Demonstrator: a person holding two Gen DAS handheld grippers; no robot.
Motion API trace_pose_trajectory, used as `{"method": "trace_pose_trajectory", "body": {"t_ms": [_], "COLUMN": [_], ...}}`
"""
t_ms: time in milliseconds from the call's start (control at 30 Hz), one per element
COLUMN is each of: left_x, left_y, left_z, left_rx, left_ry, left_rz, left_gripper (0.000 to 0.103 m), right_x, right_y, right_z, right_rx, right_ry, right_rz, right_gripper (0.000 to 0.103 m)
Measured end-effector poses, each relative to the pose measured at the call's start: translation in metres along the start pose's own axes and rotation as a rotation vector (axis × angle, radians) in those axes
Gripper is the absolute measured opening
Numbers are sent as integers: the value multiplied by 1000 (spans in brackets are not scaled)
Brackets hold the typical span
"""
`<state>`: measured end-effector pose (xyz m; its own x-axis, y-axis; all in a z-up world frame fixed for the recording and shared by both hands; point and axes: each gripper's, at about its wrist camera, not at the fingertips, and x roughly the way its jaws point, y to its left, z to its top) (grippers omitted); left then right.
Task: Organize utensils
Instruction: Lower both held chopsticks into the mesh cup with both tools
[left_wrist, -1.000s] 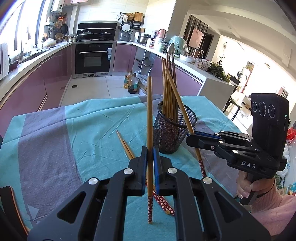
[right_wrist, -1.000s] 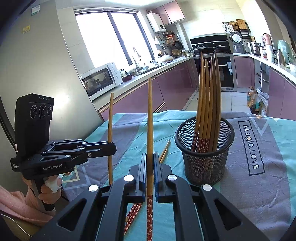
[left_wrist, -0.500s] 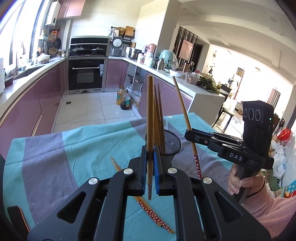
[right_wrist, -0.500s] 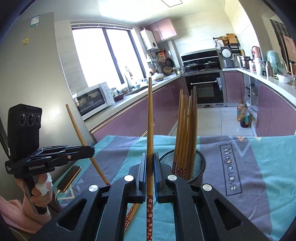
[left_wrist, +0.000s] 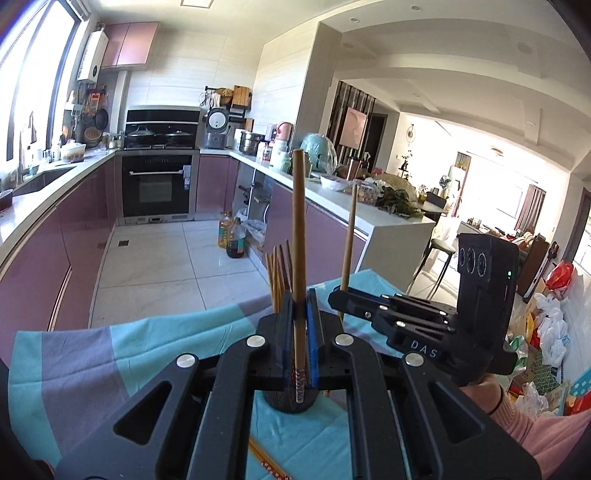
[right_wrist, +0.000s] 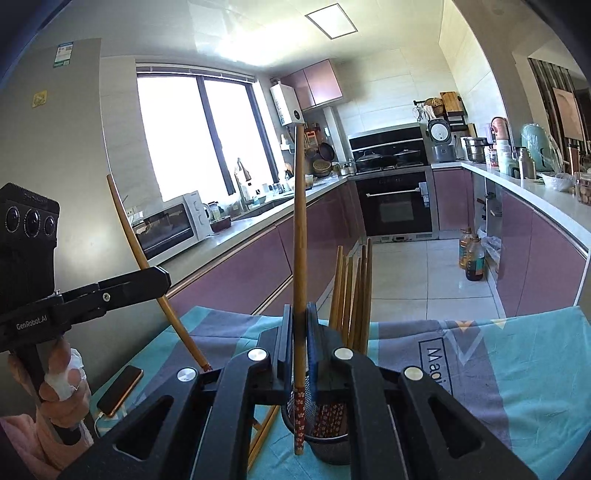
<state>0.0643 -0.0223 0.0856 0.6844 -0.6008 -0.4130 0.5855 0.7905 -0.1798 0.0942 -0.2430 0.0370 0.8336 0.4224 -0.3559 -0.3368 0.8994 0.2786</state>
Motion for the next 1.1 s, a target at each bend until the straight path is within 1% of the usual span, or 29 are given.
{"method": "trace_pose_trajectory", "body": {"t_ms": [200, 367, 667, 900, 1000, 1100], "left_x": [8, 34, 63, 76, 81, 85], "left_y": [-10, -15, -15, -13, -13, -15], "left_z": [12, 22, 6, 0, -3, -6], "left_rx": [2, 13, 22, 28, 30, 36], "left_ry": [-12, 13, 110, 147, 163, 181], "left_rz": [-4, 11, 25, 25, 25, 26], "left_gripper": [7, 7, 7, 7, 7, 7], "right_x": [-2, 3, 10, 8, 13, 20], "right_y": [-3, -9, -12, -13, -14, -14], "right_z": [6, 6, 3, 9, 6, -1], "right_rx": [-9, -4, 8, 13, 13, 4], "right_ry": [-22, -22, -17, -50, -34, 4], "right_rz": [-21, -36, -52, -57, -59, -63], "right_gripper": [6, 6, 6, 6, 6, 6]}}
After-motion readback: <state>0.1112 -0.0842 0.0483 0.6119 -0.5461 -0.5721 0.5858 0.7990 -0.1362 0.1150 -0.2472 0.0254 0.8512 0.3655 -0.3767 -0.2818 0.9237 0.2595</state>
